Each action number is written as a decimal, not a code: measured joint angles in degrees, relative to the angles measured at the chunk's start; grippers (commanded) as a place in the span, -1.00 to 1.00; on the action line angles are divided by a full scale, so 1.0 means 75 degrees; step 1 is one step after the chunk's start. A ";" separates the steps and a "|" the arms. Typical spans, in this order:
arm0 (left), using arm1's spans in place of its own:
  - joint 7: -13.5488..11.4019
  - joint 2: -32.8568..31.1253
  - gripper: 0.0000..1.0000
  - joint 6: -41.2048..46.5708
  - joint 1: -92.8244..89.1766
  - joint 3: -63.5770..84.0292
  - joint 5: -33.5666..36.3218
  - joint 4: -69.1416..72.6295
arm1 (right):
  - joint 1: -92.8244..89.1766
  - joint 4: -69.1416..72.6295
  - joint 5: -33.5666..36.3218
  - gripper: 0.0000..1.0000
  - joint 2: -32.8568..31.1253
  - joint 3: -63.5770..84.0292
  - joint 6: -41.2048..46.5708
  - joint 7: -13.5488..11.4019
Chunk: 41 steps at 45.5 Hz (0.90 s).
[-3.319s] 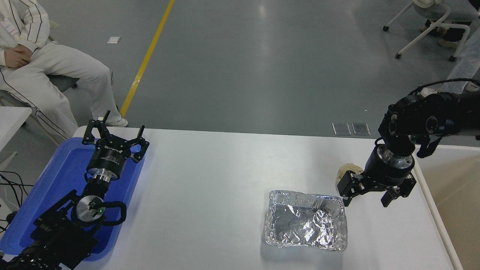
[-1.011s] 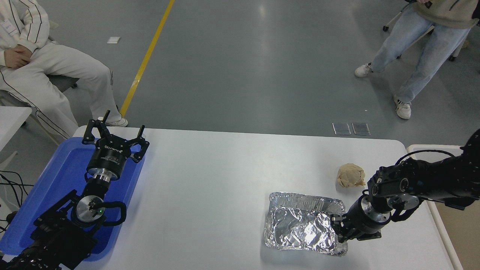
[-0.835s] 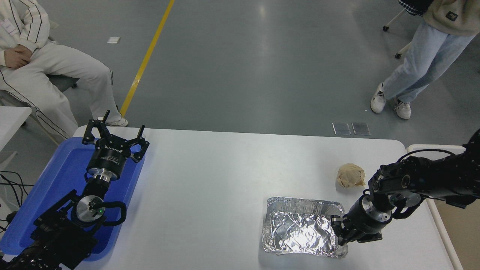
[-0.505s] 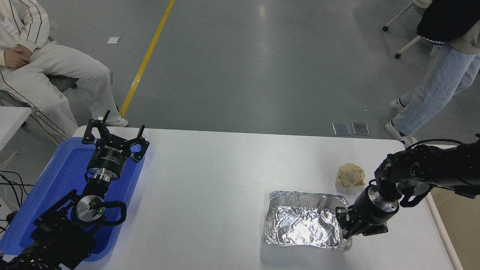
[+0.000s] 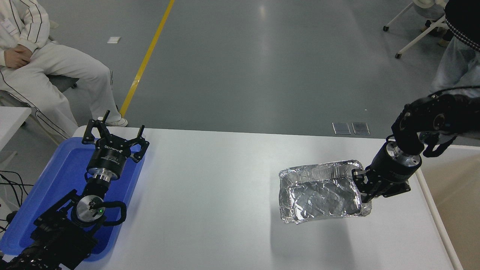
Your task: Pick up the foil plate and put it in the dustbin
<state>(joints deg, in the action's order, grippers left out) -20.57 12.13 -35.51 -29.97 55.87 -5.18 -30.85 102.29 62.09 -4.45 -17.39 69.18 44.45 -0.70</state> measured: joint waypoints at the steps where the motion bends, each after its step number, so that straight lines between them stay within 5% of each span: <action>1: 0.0000 0.0000 1.00 0.0000 0.0000 0.0000 0.0000 0.0000 | 0.0131 0.0001 -0.0003 -1.00 0.0000 0.0046 0.0010 0.0000; 41: 0.0000 0.0000 1.00 0.0000 0.0001 0.0003 0.0000 0.0000 | 0.2620 0.0282 -0.0172 -1.00 -0.0006 0.1020 0.0072 0.0000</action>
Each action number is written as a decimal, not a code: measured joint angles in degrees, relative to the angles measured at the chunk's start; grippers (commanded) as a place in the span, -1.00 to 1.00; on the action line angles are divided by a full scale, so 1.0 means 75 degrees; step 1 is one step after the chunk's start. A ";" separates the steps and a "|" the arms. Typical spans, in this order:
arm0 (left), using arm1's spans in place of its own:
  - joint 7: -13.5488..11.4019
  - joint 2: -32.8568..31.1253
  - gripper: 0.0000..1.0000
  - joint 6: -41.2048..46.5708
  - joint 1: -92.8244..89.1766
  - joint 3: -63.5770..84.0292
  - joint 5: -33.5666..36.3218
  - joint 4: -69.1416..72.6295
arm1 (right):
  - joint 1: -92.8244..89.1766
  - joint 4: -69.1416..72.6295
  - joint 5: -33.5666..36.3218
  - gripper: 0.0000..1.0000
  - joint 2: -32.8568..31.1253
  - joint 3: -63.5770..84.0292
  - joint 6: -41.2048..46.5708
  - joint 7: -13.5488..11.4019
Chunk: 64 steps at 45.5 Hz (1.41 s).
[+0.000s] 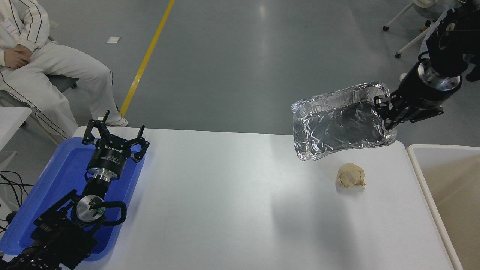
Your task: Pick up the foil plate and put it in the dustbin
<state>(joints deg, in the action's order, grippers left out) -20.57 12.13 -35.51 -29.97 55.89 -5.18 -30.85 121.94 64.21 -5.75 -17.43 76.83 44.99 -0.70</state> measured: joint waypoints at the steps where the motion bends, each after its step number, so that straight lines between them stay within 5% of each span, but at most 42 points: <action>1: 0.0000 0.0000 1.00 0.0000 0.0000 0.0000 0.0000 0.0000 | 0.0022 0.0010 -0.0004 -1.00 -0.0002 0.0006 0.0000 0.0000; 28: 0.0000 0.0000 1.00 0.0000 0.0000 -0.0003 -0.0005 0.0000 | 0.0769 0.0156 -0.0142 -1.00 -0.0433 0.0186 0.0001 0.0000; 64: -0.0009 0.0000 1.00 0.0000 0.0010 0.0000 -0.0009 0.0000 | -0.0552 -0.1242 -0.1264 -1.00 -0.3073 0.0644 0.0002 -0.0010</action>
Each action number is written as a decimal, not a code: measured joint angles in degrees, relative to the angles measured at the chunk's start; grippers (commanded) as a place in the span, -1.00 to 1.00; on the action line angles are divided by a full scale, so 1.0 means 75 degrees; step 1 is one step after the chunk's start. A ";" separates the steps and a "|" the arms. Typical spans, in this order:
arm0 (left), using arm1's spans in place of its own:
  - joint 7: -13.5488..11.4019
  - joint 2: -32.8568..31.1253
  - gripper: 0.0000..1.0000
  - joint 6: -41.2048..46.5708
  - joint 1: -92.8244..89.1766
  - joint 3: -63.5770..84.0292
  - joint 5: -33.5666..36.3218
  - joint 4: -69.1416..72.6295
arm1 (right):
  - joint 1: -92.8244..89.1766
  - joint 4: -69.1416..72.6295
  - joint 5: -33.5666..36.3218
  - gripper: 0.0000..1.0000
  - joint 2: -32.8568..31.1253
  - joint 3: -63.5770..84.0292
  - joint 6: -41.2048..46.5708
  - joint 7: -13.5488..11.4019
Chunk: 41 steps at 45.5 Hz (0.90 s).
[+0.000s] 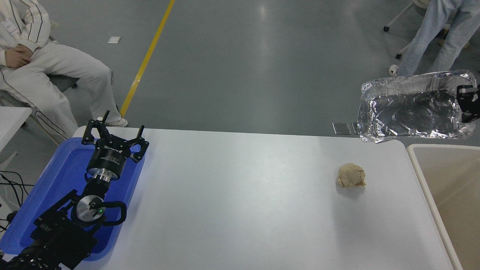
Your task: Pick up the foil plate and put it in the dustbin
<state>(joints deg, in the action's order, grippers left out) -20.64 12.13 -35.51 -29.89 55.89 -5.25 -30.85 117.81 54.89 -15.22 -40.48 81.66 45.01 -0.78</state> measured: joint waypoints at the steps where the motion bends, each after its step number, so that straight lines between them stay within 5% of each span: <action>1: -0.0001 0.0000 1.00 0.0000 0.0000 0.0000 0.0000 -0.0001 | -0.0072 -0.0080 -0.0022 -1.00 -0.0071 0.0001 -0.0001 -0.0001; 41: -0.0003 0.0000 1.00 0.0000 0.0001 0.0000 0.0006 0.0000 | -0.4824 -0.4244 -0.0270 -1.00 -0.1471 -0.2014 -0.0001 -0.0001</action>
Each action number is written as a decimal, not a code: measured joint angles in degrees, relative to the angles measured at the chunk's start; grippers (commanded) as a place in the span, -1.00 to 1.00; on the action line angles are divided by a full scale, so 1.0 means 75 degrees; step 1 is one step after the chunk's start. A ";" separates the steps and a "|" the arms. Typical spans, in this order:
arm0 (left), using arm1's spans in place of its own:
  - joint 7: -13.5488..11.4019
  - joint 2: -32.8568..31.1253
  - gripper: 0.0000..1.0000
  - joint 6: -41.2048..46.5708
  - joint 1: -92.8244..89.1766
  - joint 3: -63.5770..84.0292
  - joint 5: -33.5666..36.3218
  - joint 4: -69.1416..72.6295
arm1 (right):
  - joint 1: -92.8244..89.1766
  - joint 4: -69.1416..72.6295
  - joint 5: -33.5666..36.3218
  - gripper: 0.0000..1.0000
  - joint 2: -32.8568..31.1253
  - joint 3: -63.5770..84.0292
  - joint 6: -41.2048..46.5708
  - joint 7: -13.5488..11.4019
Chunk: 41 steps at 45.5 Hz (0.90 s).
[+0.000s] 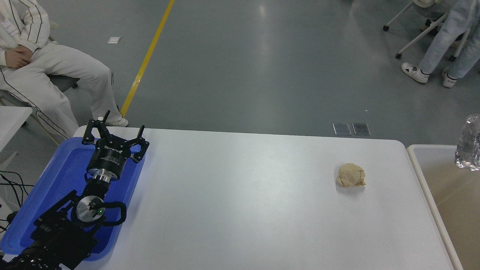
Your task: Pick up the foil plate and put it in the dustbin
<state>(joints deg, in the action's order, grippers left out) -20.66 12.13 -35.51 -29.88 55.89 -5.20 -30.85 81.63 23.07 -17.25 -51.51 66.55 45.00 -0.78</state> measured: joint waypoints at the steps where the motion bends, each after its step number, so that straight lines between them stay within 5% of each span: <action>1: 0.0000 0.0000 1.00 0.0000 0.0001 0.0000 0.0000 0.0000 | -0.0145 -0.0089 0.0001 -1.00 -0.0008 -0.0103 0.0000 0.0000; 41: 0.0000 0.0000 1.00 0.0000 0.0000 -0.0001 -0.0007 0.0000 | -0.4676 -0.2941 0.0257 -1.00 0.0760 -0.3647 0.0000 -0.0001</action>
<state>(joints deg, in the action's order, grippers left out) -20.65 12.13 -35.51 -29.88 55.88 -5.26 -30.85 46.56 1.01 -15.32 -45.81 39.19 45.00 -0.79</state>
